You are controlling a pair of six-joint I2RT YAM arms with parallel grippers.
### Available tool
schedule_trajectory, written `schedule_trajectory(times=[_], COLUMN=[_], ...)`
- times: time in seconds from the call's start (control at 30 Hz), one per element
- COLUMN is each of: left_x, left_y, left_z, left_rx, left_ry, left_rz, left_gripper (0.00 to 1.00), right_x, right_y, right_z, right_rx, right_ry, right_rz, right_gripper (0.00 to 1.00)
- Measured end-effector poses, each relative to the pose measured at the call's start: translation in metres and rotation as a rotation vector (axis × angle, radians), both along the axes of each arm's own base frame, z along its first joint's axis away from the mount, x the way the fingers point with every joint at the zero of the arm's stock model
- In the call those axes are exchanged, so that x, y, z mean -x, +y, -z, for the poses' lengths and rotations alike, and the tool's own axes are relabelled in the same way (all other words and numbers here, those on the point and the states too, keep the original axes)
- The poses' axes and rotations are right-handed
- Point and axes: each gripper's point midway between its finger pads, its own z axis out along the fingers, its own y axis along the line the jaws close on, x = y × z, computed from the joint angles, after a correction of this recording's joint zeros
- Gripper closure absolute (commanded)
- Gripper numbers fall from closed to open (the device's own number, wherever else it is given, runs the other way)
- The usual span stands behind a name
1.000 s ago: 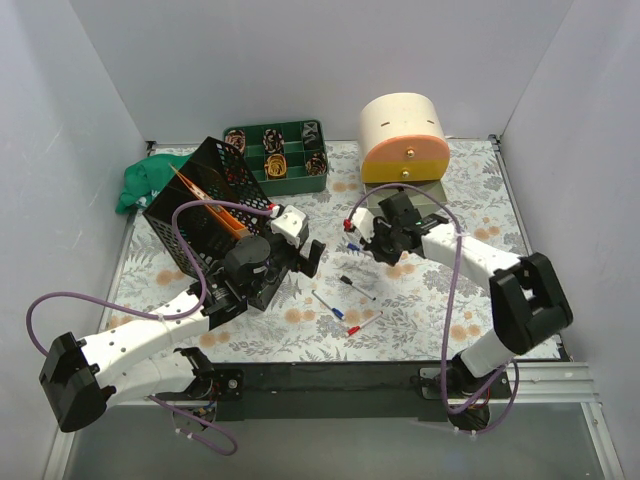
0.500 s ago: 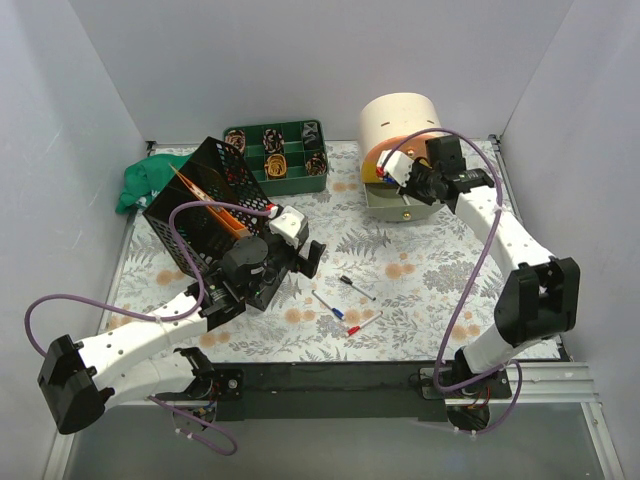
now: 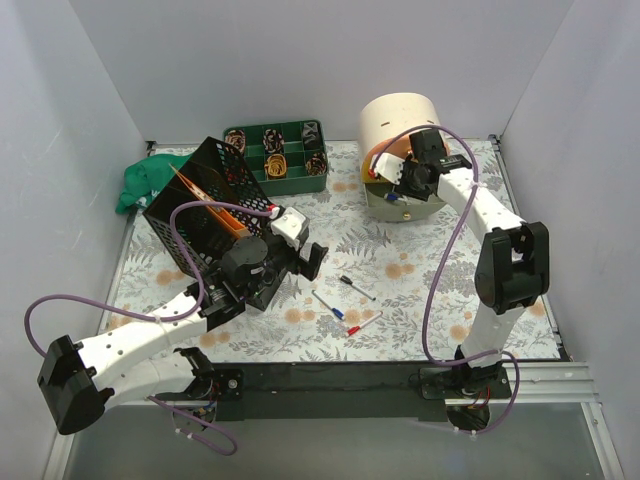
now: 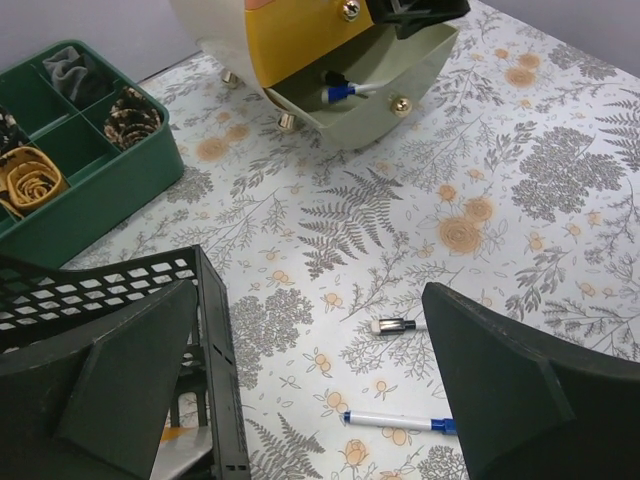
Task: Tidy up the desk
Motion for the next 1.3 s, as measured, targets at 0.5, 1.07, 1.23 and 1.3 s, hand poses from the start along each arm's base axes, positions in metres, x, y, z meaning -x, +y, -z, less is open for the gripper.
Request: schedule_trajectory(times=[0.5, 1.07, 1.23, 1.3], left_x=[0.063, 0.106, 0.085, 0.078], left_y=[-0.042, -0.036, -0.048, -0.051], left_z=[0.033, 0.153, 0.167, 0.173], left_rx=[-0.092, -0.543, -0.670, -0.712], left_ry=[0.011, 0.045, 0.102, 0.119], left_rz=[0.485, 0.954, 0.992, 0.999], left_gripper=[0.02, 0.11, 0.23, 0.33], right_x=[0.073, 0.194, 0.205, 0.206], right_y=[0.039, 0.082, 0.076, 0.076], right_z=[-0.045, -0.065, -0.080, -0.080], right_rx=[-0.392, -0.799, -0.866, -0.878], right_ry=[0.028, 0.137, 0.043, 0.053], right_rz=[-0.023, -0.266, -0.271, -0.273], right_gripper=[0.46, 0.02, 0.03, 0.03])
